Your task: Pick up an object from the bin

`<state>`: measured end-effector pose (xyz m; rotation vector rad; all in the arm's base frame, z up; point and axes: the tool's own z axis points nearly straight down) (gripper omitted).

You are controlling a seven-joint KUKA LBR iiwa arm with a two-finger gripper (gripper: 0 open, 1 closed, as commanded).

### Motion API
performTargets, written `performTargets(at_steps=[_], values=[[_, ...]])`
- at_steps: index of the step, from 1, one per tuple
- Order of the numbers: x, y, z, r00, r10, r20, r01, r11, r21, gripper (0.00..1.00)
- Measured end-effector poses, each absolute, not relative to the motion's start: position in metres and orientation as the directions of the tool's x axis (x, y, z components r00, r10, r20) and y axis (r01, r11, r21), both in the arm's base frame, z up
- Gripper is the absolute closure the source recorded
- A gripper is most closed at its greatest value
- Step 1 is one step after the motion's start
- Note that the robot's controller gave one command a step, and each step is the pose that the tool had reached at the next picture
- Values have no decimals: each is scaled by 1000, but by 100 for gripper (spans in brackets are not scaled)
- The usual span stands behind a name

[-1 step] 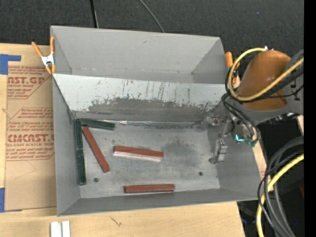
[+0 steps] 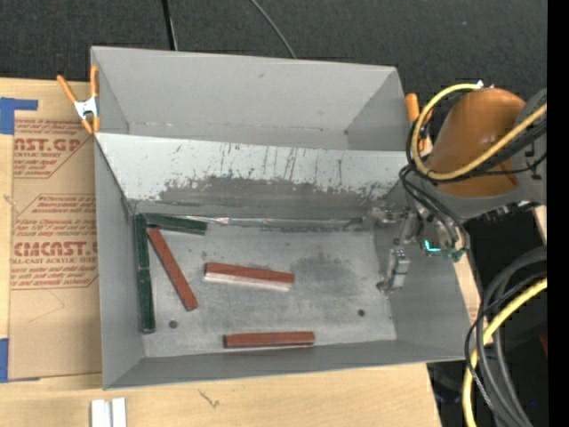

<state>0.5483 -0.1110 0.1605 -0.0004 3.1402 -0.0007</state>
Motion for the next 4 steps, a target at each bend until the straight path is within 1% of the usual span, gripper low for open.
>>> performTargets(at_steps=[1,2,3,4], values=[[550,-83,144,-999,-47,-5,-47,999,-3,0],[539,-70,100,-1000,17,-4,17,1000,2,0],[531,-27,93,-988,157,3,157,988,0,0],[532,-4,83,-998,67,0,67,998,1,0]])
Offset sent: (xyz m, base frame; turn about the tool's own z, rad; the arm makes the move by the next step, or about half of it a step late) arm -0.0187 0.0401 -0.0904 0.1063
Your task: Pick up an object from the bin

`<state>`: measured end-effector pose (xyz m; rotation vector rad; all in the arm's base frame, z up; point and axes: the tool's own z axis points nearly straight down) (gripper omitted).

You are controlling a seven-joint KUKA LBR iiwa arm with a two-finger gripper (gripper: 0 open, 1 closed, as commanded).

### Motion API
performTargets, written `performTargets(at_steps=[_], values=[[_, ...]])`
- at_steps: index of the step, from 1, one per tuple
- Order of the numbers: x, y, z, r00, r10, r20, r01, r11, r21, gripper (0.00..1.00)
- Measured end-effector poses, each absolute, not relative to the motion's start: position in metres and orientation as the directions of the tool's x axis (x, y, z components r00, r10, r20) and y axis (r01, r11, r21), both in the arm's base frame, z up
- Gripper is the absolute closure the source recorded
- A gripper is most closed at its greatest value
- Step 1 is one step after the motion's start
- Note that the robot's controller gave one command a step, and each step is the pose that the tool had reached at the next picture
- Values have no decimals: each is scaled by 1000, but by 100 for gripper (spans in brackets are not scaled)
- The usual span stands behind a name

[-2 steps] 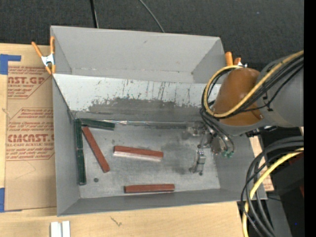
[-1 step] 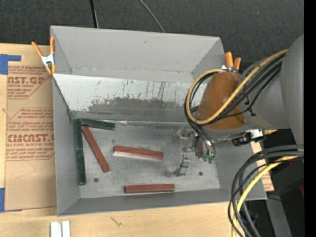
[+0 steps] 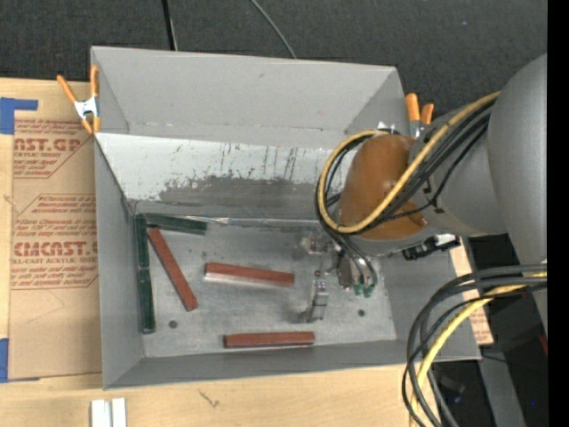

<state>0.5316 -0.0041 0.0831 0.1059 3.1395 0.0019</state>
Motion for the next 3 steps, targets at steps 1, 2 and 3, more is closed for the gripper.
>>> performTargets(at_steps=[1,2,3], values=[[531,4,78,-994,-112,0,-112,994,0,0],[552,95,71,-989,147,-4,147,989,3,100],[552,95,71,-989,148,-4,148,989,3,100]])
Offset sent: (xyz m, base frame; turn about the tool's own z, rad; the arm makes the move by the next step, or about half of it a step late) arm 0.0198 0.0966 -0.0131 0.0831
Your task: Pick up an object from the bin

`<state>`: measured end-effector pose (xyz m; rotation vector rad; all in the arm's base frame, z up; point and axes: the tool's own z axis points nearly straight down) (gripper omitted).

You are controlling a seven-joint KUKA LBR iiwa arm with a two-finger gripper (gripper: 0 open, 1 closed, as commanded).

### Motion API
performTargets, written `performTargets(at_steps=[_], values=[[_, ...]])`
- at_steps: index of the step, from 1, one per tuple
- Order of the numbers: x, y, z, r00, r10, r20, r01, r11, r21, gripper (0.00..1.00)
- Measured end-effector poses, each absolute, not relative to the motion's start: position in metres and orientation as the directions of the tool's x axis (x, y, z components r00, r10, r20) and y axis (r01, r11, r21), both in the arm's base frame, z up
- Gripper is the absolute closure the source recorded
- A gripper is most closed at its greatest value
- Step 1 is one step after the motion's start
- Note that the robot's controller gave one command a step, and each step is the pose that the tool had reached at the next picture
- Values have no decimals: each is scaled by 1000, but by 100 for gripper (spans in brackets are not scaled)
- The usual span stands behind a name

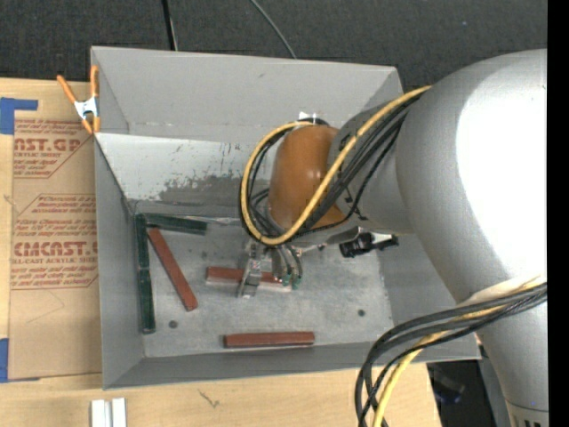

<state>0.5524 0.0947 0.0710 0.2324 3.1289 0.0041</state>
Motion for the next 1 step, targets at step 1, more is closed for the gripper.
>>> performTargets(at_steps=[1], values=[[547,97,227,-990,139,-3,139,990,1,100]])
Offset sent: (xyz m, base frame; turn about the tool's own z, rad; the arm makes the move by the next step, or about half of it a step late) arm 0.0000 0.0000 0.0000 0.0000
